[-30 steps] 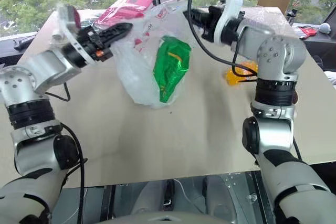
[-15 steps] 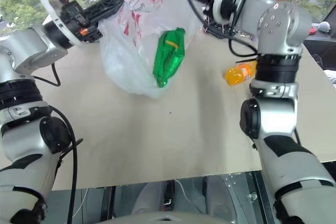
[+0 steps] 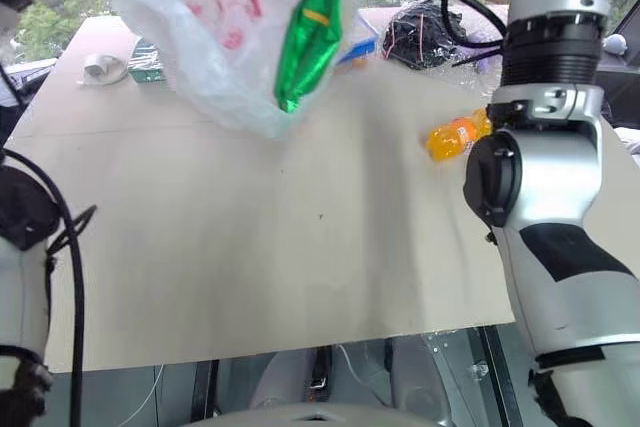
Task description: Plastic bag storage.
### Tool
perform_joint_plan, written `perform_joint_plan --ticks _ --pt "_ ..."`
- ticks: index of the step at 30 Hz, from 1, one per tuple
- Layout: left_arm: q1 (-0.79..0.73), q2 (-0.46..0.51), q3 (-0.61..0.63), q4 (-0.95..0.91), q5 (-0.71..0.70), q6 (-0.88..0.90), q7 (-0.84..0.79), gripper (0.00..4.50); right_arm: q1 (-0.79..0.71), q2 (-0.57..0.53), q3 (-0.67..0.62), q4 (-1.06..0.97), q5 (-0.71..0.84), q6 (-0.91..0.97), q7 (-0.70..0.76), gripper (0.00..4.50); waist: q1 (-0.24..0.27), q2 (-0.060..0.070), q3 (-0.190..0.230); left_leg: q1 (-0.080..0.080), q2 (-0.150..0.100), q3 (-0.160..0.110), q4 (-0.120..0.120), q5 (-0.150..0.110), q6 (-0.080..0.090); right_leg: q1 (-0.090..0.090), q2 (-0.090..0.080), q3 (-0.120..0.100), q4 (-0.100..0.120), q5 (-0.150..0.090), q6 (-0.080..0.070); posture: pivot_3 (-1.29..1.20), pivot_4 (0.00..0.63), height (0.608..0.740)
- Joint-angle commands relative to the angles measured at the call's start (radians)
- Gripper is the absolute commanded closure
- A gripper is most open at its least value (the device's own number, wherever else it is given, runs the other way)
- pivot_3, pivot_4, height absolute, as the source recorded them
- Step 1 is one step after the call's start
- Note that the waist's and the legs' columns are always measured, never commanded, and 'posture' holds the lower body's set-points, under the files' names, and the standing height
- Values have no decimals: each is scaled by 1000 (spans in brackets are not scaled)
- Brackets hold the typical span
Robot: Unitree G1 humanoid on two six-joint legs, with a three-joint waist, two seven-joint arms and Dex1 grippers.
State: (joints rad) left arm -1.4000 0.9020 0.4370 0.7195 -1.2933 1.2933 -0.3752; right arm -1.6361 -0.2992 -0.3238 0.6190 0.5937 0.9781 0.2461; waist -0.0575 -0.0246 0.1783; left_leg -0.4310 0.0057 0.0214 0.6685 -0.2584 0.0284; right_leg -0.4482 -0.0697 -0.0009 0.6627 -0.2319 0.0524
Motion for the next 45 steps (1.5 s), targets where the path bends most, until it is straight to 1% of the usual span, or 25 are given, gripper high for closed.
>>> perform_joint_plan --ticks 1,3,5,7,9,10,11,12,13,15,18,20,22,24,26,27,28,31,33,36,37,39,42,43,45 --pt "40 8 -43 -88 67 44 -102 4500 -37 -9 -65 -7 43 10 -20 4462 5 0 0 0 0 -1 0 0 0 0 0 0 0 0 0 0 150 740" --pt "55 -1 -31 -113 81 50 -115 4500 -2 -7 -56 -86 55 51 -24 4462 9 0 0 -2 0 -2 2 0 0 0 -1 -1 0 0 0 0 150 740" --pt "107 -3 -69 -223 106 62 -156 4500 73 -4 -32 -166 53 66 -14 4462 11 0 0 -2 1 -2 2 0 0 0 -1 -1 1 0 0 0 150 740" --pt "147 -30 -79 -311 97 92 -163 4500 167 3 -14 -217 45 72 -9 4462 13 -1 0 -1 1 -2 1 0 0 0 0 -1 1 0 0 0 150 740" --pt "236 -132 -100 -456 68 102 -105 4500 345 15 36 -269 -9 12 1 4462 16 -1 -1 -1 1 -2 1 0 0 1 -1 -1 0 0 0 0 150 740" --pt "270 -202 -88 -489 41 102 -50 4500 419 12 68 -279 -45 -24 3 4462 15 0 -2 -2 2 -2 3 0 0 1 -1 -1 1 0 0 0 150 740" --pt "291 -250 -73 -510 26 102 -11 4500 463 11 88 -285 -67 -48 3 4462 28 0 -8 -1 1 -1 3 0 0 1 -1 0 2 0 0 0 150 740" --pt "328 -331 -66 -540 19 84 60 4500 527 4 118 -285 -107 -104 9 4462 30 0 -7 4 2 -5 3 0 1 9 -2 -2 0 0 0 0 150 740" --pt "359 -397 -58 -571 6 71 121 4500 577 0 139 -290 -133 -132 13 4462 32 0 -7 0 2 -4 6 0 1 6 -2 -1 0 1 1 0 150 740" --pt "405 -474 -66 -640 14 57 195 4500 654 -16 195 -306 -192 -188 28 4462 32 0 -4 -2 1 -3 10 0 2 4 -2 0 1 1 2 0 150 740" --pt "446 -538 -92 -695 53 32 260 4500 743 -44 271 -347 -254 -232 67 4462 12 0 -4 -3 1 0 12 0 2 0 -1 5 5 2 3 0 150 740" --pt "473 -562 -120 -728 84 15 272 4500 795 -58 296 -377 -283 -260 81 3925 12 1 -4 0 1 1 12 0 2 0 0 7 7 2 3 0 150 740" --pt "499 -575 -139 -754 101 3 269 4500 842 -77 307 -452 -308 -264 77 3263 13 1 -5 3 1 3 13 0 1 1 1 9 9 2 3 0 150 740" --pt "522 -574 -154 -773 120 -10 255 4500 886 -94 304 -565 -316 -252 69 2119 14 1 -5 5 1 4 14 1 1 1 1 10 11 2 3 0 150 740" --pt "542 -564 -177 -792 155 -36 228 4500 944 -131 304 -724 -320 -237 80 1289 19 1 -5 4 1 4 16 0 1 1 1 11 13 2 3 0 150 740" --pt "550 -559 -188 -798 172 -50 214 4500 974 -148 298 -806 -308 -225 93 995 22 1 -5 4 1 4 17 0 2 1 0 11 14 2 3 0 150 740" --pt "558 -558 -198 -803 191 -69 198 4500 1008 -161 277 -901 -282 -193 97 462 25 1 -5 4 1 3 17 0 2 1 0 10 14 2 3 0 150 740" --pt "568 -566 -215 -800 239 -127 166 4500 1104 -216 201 -1177 -198 -89 108 462 41 1 -5 3 1 2 17 0 2 1 0 9 12 2 3 0 150 740" --pt "571 -568 -235 -795 273 -168 134 4500 1156 -250 116 -1338 -140 10 96 462 48 0 -5 3 1 2 17 0 2 2 0 9 12 2 3 0 150 740" --pt "567 -570 -268 -784 331 -228 83 4500 1240 -309 -53 -1538 -70 201 84 462 56 0 -5 2 1 0 18 0 3 4 0 6 10 2 3 0 150 740" --pt "562 -573 -275 -778 345 -251 61 4500 1290 -334 -143 -1602 -43 278 89 462 57 0 -5 3 1 0 19 -1 4 5 0 6 10 2 3 0 150 740" --pt "555 -579 -278 -765 363 -286 22 4500 1366 -367 -281 -1660 28 374 79 462 65 0 -5 4 0 -2 19 -2 6 8 0 3 7 2 3 0 150 740" --pt "546 -571 -299 -750 406 -354 -62 4500 1536 -405 -478 -1666 160 414 54 462 71 0 -5 6 0 -3 19 -4 10 13 0 1 3 2 3 0 150 740" --pt "544 -567 -306 -745 420 -370 -84 4500 1580 -416 -513 -1666 182 410 47 462 71 0 -5 9 0 -4 18 -5 11 17 1 0 0 2 3 0 150 740" --pt "529 -561 -304 -721 426 -373 -116 4500 1635 -379 -553 -1666 196 409 34 462 68 0 -5 13 0 -3 17 -6 12 21 1 1 0 2 3 0 150 740"
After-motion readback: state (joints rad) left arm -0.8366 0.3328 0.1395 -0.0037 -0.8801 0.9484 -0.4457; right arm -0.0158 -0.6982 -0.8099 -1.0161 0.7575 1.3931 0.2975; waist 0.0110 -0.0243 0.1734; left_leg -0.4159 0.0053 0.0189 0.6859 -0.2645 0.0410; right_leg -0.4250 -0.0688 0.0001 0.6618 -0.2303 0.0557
